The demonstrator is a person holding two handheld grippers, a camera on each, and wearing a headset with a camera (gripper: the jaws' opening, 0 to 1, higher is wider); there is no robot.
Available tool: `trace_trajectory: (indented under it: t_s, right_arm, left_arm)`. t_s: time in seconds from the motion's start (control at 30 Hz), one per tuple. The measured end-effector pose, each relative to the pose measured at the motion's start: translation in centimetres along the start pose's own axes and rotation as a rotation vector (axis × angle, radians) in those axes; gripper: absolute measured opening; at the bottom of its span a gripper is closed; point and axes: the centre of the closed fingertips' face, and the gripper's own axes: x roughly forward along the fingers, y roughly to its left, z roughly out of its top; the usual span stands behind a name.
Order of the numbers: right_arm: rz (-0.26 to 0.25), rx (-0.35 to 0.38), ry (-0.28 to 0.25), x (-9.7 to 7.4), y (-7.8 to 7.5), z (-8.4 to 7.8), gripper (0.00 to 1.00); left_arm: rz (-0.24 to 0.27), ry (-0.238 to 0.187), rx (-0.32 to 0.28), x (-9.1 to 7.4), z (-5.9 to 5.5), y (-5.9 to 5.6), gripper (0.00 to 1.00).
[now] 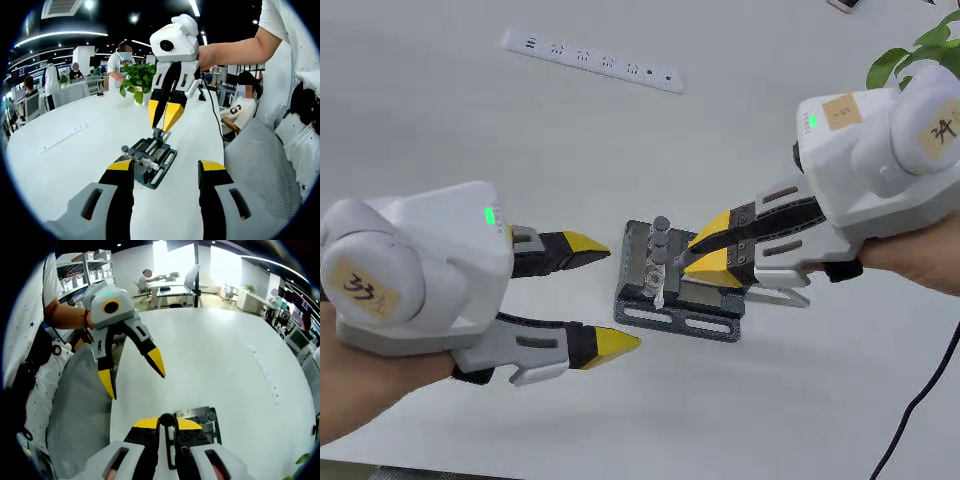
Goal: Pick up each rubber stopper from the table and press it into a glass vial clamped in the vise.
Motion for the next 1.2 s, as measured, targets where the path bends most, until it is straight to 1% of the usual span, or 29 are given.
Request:
trace_trajectory:
  t_s: [0.03,0.17,0.23,0.3,0.37,0.5,0.63,0.73,0.9,1.07,1.2]
  right_arm:
    - [-0.008,-0.005,0.029,0.4,-0.4,-0.3,0.06]
    - [-0.005,0.001,0.067,1.3,-0.9,-0.5,0.06]
    - [-0.008,-0.014,0.097,1.9,-1.2,-0.8,0.06]
    - [-0.001,-0.015,0.116,2.4,-1.3,-0.9,0.06]
    - [-0.003,-0.032,0.145,2.9,-1.5,-1.2,0.06]
    - [0.005,-0.041,0.178,3.8,-1.7,-1.6,0.06]
    - [0.007,-0.064,0.230,4.5,-1.9,-2.3,0.06]
    - [0.012,-0.074,0.257,4.9,-1.9,-2.8,0.06]
    - [0.018,-0.084,0.282,5.6,-2.1,-3.2,0.06]
    - [0.024,-0.093,0.310,6.0,-2.2,-3.6,0.05]
    - [0.030,-0.096,0.327,6.1,-2.1,-3.9,0.05]
  left_arm:
    - [0.008,-0.005,-0.002,-0.1,-0.1,0.2,0.53]
    - [0.022,-0.014,-0.015,-0.4,-0.6,0.8,0.60]
    - [0.034,-0.016,-0.019,-0.5,-1.0,1.2,0.61]
    - [0.037,-0.016,-0.028,-0.7,-1.2,1.3,0.63]
    - [0.045,-0.022,-0.034,-0.8,-1.4,1.5,0.66]
    - [0.054,-0.027,-0.045,-0.9,-1.7,1.7,0.69]
    - [0.071,-0.038,-0.056,-1.0,-1.9,2.0,0.75]
    - [0.079,-0.050,-0.056,-1.1,-1.9,2.1,0.76]
    - [0.083,-0.068,-0.053,-1.2,-2.0,2.1,0.81]
    - [0.076,-0.076,-0.056,-1.3,-2.2,2.1,0.84]
    - [0.073,-0.081,-0.059,-1.3,-2.4,2.0,0.87]
